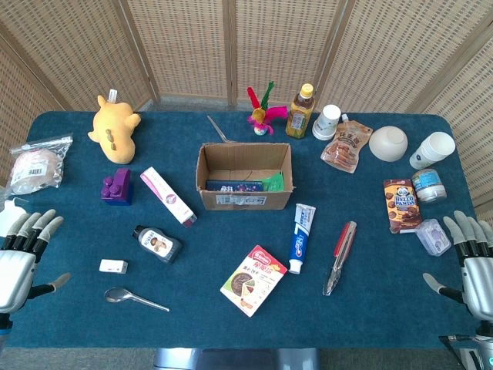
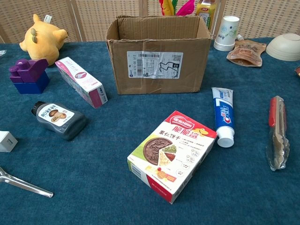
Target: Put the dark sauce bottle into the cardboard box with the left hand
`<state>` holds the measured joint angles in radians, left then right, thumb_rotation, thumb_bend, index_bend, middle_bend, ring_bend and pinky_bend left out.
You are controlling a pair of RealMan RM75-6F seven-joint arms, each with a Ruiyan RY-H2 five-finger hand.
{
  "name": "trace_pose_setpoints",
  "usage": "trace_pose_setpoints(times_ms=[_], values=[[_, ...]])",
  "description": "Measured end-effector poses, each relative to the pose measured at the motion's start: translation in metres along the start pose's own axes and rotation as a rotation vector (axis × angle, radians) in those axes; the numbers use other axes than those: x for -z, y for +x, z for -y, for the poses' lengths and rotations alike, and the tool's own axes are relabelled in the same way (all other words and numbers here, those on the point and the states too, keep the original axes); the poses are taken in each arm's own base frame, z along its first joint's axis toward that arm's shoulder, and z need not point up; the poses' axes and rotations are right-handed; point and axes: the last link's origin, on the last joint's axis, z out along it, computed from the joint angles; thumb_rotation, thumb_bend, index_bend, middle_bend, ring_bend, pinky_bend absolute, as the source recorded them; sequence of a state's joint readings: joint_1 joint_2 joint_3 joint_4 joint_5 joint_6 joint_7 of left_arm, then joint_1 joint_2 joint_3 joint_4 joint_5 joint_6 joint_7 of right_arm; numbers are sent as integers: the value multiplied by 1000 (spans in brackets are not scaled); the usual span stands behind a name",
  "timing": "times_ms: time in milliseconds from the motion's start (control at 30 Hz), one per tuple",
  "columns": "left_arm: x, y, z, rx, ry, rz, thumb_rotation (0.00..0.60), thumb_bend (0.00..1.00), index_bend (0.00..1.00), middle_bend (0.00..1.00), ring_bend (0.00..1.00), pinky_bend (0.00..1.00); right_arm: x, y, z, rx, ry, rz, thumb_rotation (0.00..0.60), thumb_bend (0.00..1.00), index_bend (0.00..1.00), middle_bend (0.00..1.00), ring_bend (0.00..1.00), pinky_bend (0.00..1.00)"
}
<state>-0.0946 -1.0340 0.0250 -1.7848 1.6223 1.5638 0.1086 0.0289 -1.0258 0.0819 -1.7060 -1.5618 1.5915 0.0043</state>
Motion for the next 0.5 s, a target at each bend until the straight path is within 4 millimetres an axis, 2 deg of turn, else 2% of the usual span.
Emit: trace_pose_setpoints(times_ms=[300, 500], values=[[-8, -8, -2, -12, -22, 42, 600, 95, 87, 0, 0, 0, 0, -2, 1, 5, 0, 10, 600, 0, 0, 0, 0, 0], [-37, -23, -10, -88, -127, 100, 600, 98, 117, 0, 0, 0, -1, -4, 2, 13, 2, 16, 600, 0, 0, 0, 0, 0]])
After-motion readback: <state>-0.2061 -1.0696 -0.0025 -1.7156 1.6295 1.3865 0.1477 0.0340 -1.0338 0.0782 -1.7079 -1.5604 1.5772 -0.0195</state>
